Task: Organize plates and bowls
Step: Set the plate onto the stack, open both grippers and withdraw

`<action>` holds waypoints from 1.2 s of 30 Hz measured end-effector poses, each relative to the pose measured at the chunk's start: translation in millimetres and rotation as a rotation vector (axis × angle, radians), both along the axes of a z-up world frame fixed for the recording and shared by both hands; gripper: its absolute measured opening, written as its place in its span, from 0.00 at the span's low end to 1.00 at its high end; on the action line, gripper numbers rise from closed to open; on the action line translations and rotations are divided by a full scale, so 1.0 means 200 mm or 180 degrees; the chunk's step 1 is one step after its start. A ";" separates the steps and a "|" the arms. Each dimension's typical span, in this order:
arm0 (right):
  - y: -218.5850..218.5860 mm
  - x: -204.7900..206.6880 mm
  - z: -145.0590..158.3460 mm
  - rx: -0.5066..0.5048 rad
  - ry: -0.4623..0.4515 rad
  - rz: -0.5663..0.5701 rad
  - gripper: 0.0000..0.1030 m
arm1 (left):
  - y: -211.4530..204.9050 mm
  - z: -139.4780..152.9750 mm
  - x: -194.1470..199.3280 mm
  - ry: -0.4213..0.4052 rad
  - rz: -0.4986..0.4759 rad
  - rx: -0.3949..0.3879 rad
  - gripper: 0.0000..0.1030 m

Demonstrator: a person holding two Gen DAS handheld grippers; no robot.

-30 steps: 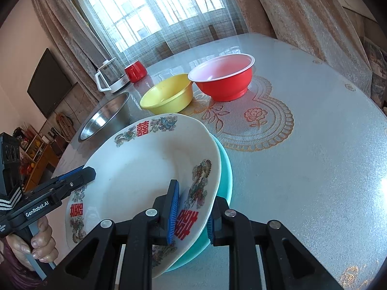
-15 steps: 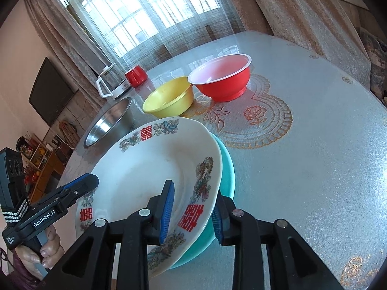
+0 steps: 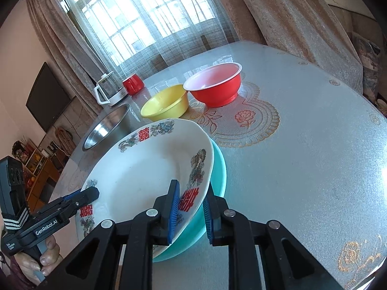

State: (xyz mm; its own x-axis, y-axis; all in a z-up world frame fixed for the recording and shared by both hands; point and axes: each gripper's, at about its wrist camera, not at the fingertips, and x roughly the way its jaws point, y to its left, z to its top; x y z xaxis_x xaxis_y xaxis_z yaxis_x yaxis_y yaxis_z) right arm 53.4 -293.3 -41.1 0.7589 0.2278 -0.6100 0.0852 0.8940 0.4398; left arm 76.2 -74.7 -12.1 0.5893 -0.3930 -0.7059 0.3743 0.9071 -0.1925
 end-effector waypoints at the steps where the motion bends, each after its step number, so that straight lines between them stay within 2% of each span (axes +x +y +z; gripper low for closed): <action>1: 0.00 0.00 0.00 -0.0021 0.0004 -0.0013 0.18 | 0.00 0.00 0.00 0.0009 0.0008 0.0010 0.28; 16: -0.01 0.03 -0.01 0.0093 0.0110 0.0035 0.19 | 0.01 0.02 -0.02 -0.0025 0.0018 0.0022 0.28; 21: -0.01 0.03 0.00 0.0061 0.0151 0.0012 0.20 | 0.05 0.05 -0.03 -0.0083 0.0053 -0.0024 0.28; 23: -0.01 0.03 0.01 0.0068 0.0144 0.0000 0.25 | 0.07 0.07 -0.04 -0.0109 0.0067 -0.0059 0.28; 36: -0.03 0.11 0.14 -0.0246 0.0135 -0.0193 0.30 | 0.30 0.09 0.04 -0.0081 0.0438 -0.0221 0.28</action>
State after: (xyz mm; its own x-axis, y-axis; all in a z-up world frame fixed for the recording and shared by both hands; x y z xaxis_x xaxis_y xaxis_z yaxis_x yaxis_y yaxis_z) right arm 75.4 -299.9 -12.7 0.7431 0.1333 -0.6558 0.1571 0.9178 0.3646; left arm 84.9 -14.1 5.0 0.6583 -0.3546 -0.6640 0.2529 0.9350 -0.2486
